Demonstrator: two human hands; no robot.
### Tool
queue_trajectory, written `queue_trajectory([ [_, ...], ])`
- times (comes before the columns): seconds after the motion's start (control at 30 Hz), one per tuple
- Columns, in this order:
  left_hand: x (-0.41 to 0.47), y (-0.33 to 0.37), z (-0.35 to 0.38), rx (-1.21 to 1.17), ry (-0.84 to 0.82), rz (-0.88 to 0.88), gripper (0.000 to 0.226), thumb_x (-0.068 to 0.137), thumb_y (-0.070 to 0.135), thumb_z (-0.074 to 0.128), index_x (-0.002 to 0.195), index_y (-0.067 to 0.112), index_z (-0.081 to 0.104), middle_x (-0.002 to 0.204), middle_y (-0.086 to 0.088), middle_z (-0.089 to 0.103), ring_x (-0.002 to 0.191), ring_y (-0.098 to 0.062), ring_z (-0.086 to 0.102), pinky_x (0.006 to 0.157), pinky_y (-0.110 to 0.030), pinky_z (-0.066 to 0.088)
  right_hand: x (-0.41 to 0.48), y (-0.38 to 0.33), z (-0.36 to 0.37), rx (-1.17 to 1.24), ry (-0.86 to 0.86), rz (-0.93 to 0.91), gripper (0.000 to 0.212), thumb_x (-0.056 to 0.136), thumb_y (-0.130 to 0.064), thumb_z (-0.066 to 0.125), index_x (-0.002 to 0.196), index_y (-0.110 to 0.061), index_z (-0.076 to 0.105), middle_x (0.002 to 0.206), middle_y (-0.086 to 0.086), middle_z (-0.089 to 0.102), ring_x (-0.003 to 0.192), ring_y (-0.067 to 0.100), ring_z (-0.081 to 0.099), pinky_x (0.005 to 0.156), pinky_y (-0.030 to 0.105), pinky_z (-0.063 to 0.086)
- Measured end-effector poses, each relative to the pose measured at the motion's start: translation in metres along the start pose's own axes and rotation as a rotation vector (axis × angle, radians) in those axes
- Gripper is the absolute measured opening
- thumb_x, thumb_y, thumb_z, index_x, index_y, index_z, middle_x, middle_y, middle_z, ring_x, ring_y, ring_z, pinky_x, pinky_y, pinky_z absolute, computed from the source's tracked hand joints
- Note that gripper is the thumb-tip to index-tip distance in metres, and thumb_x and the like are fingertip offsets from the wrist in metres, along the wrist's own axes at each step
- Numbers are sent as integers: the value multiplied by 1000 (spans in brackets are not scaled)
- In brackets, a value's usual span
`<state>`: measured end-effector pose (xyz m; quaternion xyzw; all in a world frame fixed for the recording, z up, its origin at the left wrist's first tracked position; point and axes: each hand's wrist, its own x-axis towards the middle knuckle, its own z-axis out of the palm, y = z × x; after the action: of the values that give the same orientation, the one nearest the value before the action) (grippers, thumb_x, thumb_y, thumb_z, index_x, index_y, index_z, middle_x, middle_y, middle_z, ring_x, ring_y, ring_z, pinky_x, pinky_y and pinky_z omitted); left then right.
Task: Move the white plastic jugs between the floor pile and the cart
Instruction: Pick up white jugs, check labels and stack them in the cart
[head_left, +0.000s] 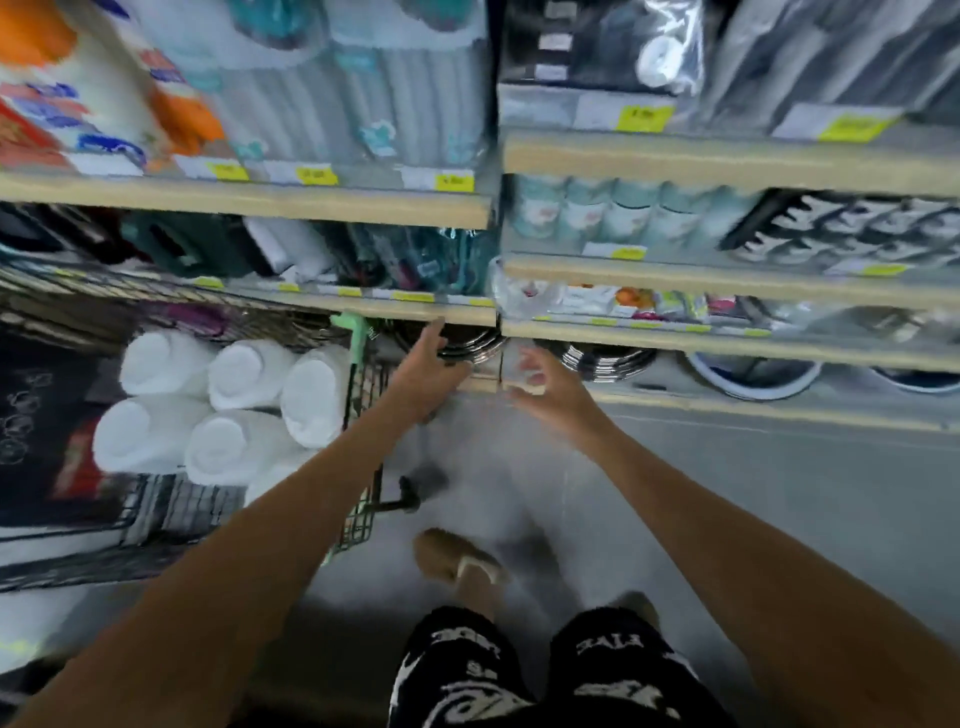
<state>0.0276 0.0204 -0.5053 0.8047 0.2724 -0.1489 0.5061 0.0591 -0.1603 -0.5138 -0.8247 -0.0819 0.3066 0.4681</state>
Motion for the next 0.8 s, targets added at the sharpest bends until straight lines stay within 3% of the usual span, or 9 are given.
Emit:
queue_trajectory([
  [0.1, -11, 52, 77, 52, -41, 41, 71, 86, 13, 65, 147, 13, 29, 127, -2, 45, 100, -21, 55, 86, -35, 47, -26, 42, -70, 125, 98, 57, 44, 87, -8, 68, 129, -8, 53, 111, 11, 60, 98, 19, 57, 74, 18, 44],
  [0.17, -18, 81, 137, 122, -81, 94, 65, 88, 11, 63, 146, 12, 33, 133, -6, 48, 109, -22, 54, 94, -34, 44, -48, 75, -119, 189, 178, 96, 34, 88, -10, 66, 120, -11, 57, 95, 3, 62, 85, 15, 60, 59, 7, 42],
  [0.33, -50, 154, 283, 157, -189, 153, 62, 89, 19, 62, 145, 16, 36, 140, -1, 46, 116, -25, 55, 93, -33, 46, -111, 151, -237, 405, 397, 177, 30, 87, -5, 66, 117, -4, 61, 80, -2, 60, 69, 2, 59, 64, 15, 42],
  [0.53, -99, 229, 416, 225, -381, 252, 61, 82, 25, 67, 138, 16, 44, 138, -4, 49, 122, -26, 52, 99, -35, 41, -202, 217, -358, 537, 611, 246, 12, 89, -11, 64, 99, -16, 60, 95, 7, 63, 78, 16, 58, 64, 20, 40],
  [0.63, -117, 263, 469, 289, -463, 319, 49, 91, 17, 61, 137, 13, 45, 136, -4, 51, 124, -19, 49, 99, -27, 37, -240, 250, -404, 608, 716, 260, 20, 91, -11, 61, 110, -15, 57, 99, 12, 65, 70, 12, 58, 60, 22, 41],
  [0.8, -128, 306, 556, 381, -590, 395, 49, 91, 18, 59, 138, 15, 46, 141, -4, 47, 128, -17, 46, 95, -21, 35, -293, 304, -467, 692, 859, 291, 28, 91, -14, 60, 120, -14, 56, 99, 7, 66, 74, 13, 59, 62, 24, 41],
])
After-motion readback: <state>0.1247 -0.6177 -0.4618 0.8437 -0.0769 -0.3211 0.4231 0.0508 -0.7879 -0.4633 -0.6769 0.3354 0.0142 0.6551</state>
